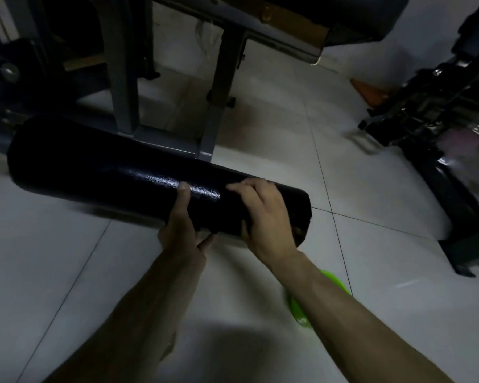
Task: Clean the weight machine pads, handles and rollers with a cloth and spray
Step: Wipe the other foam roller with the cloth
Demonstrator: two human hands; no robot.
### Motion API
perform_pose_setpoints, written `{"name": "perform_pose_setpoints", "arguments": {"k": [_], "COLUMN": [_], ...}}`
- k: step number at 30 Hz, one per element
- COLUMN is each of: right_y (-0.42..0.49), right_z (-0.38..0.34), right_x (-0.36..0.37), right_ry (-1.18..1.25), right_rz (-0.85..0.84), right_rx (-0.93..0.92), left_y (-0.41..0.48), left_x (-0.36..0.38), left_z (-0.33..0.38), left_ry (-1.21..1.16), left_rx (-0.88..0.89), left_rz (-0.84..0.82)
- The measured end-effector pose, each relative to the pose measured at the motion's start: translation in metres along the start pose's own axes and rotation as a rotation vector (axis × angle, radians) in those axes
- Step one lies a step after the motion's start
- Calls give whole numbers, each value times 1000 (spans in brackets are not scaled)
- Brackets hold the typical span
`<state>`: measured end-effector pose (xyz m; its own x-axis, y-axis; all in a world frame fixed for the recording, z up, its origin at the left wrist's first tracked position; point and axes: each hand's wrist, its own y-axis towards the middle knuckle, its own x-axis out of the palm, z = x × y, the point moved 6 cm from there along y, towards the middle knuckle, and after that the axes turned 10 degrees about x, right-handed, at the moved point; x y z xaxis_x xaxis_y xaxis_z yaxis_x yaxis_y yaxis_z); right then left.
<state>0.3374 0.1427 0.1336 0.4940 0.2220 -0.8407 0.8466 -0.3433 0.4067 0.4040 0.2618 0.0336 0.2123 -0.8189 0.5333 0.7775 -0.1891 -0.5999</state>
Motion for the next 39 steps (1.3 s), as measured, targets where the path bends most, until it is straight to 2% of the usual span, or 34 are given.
{"name": "perform_pose_setpoints", "arguments": {"k": [6,11,15,18,25,29,31,33,35,39], "right_y": [-57,-73,-84,-74,-1,51,70,79,76,43], "right_z": [86,82,81,85,3,-83,-130,-154,-146,-81], "right_x": [-56,-55,-56,-55,4,59,85,97,89,45], "right_ry": [-74,65,-25,-47,80,73,60,59,57,32], "right_rz": [142,76,84,139,51,2,-31,-71,-86,-44], "right_rx": [125,178,77,92,-105,-289,-337,-340,-332,-304], "left_y": [-1,-2,-2,0,21,23,28,30,33,31], "left_x": [2,5,2,-5,-25,-31,-28,-31,-38,-52], "left_z": [1,1,2,3,46,66,73,84,96,117], "left_ry": [70,69,56,-11,-211,-248,-372,-485,-458,-309], "left_rx": [-24,-30,-54,-56,-41,-3,-4,0,13,64], "left_rz": [17,38,11,-35,73,5,-141,-183,-132,-1]}}
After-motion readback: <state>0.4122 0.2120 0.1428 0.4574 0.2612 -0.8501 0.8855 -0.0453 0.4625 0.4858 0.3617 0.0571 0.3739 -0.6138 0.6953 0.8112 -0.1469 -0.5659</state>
